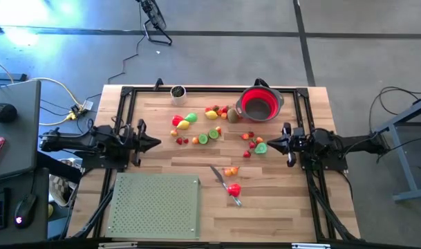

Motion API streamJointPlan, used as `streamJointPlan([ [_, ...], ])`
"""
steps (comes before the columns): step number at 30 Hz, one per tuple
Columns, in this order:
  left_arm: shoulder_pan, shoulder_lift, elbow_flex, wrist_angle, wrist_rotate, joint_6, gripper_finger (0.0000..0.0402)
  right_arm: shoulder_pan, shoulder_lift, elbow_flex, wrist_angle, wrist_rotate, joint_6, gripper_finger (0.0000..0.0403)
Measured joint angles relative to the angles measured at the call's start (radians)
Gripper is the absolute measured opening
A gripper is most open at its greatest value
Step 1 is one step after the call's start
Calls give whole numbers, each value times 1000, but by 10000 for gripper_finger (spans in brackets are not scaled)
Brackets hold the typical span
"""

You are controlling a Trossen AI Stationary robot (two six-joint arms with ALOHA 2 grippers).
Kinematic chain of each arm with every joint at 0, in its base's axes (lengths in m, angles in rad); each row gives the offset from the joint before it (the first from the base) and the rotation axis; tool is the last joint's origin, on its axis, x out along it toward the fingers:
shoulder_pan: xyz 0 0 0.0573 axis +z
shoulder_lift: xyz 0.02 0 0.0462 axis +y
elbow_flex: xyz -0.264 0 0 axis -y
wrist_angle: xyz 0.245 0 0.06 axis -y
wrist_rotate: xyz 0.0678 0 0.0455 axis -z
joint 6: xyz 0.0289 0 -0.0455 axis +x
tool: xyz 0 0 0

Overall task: Pick & Place Fruit
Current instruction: Put the red strainer bowl on the shelf

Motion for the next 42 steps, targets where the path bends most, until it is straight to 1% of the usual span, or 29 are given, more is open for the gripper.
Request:
streamJointPlan([
  [3, 0, 9, 24, -9, -25, -5, 0, 0, 0, 0, 50, 13, 0, 2],
  [6, 0, 28, 50, -8, -28, -5, 0, 0, 0, 4, 71, 27, 0, 2],
  [13, 0, 124, 153, -16, -29, -5, 0, 0, 60, 94, 65, 30, -3, 2],
  [24, 0, 391, 398, -90, -31, -5, 0, 0, 297, 280, 45, 28, -12, 2],
  [29, 0, 501, 517, -91, -31, -6, 0, 0, 412, 382, 45, 28, -14, 2],
  [32, 0, 561, 584, -95, -30, -5, 0, 0, 479, 450, 37, 28, -47, 2],
  [37, 0, 626, 674, -121, -29, -5, 0, 0, 583, 554, 28, 30, -64, 2],
  [42, 0, 648, 732, -168, -27, -6, 0, 0, 659, 665, -65, 31, -54, 2],
])
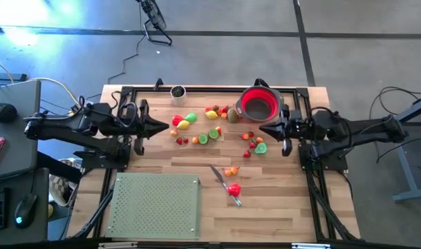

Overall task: Pick & Place Fruit
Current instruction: Put the red strainer bowl on the shelf

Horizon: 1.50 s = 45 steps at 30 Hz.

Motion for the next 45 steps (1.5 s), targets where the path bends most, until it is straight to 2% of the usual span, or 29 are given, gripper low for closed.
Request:
streamJointPlan([
  [6, 0, -1, 11, 5, 0, 0, 0, 0, 99, 108, -75, -3, 16, 3],
  [12, 0, 0, 11, 6, 1, 0, 0, 0, 133, 137, -65, 3, 14, 3],
  [19, 0, 1, 11, 6, 8, 0, 0, 0, 134, 137, -30, -1, -194, 3],
  [25, 0, 14, 11, 7, 8, 0, 0, -1, 146, 137, 4, -3, -195, 3],
  [29, 0, 22, 11, 3, 9, 0, 0, -9, 158, 137, 14, 1, -271, 3],
  [37, 0, 27, 11, 6, 2, 0, 0, -14, 178, 137, 84, 74, -272, 2],
  [45, 0, 27, 11, 6, 0, 0, 0, -19, 191, 137, 80, 109, -425, 2],
])
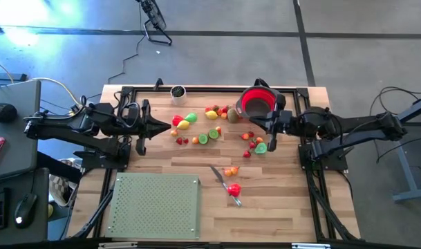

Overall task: Pick & Place Fruit
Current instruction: Put the red strainer bowl on the shelf

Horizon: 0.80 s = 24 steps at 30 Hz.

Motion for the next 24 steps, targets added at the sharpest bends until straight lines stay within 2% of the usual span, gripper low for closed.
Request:
streamJointPlan([
  [4, 0, 0, 0, 1, 0, 0, 0, -14, 11, 0, -19, 137, -5, 10],
  [7, 0, 0, 0, 1, 0, 0, 0, -23, 14, -1, -48, 223, -5, 39],
  [10, 0, 0, 0, 1, -1, 0, 0, -36, 11, 0, -58, 245, -4, 88],
  [19, 0, 0, 0, 1, -1, 0, 0, -49, 12, 0, -98, 340, -5, 271],
  [24, 0, 0, 0, 0, -1, 0, 0, -49, 12, 0, -163, 366, -4, 328],
])
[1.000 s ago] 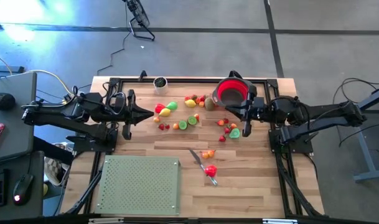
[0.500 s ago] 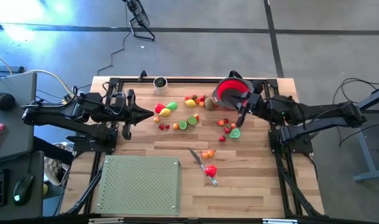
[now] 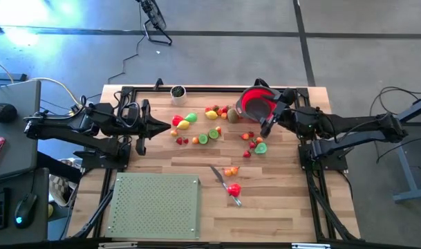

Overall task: Pick & Place Fruit
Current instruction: Put the red strainer bowl on the shelf

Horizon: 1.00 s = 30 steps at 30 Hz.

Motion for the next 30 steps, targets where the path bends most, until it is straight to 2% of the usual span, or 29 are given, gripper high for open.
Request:
streamJointPlan([
  [4, 0, 0, 0, 0, 0, 0, 0, 0, 0, 0, -9, -1, 6, 341],
  [30, 0, 2, 0, -60, 2, -1, 0, 1, 0, 0, -137, -2, 91, 337],
])
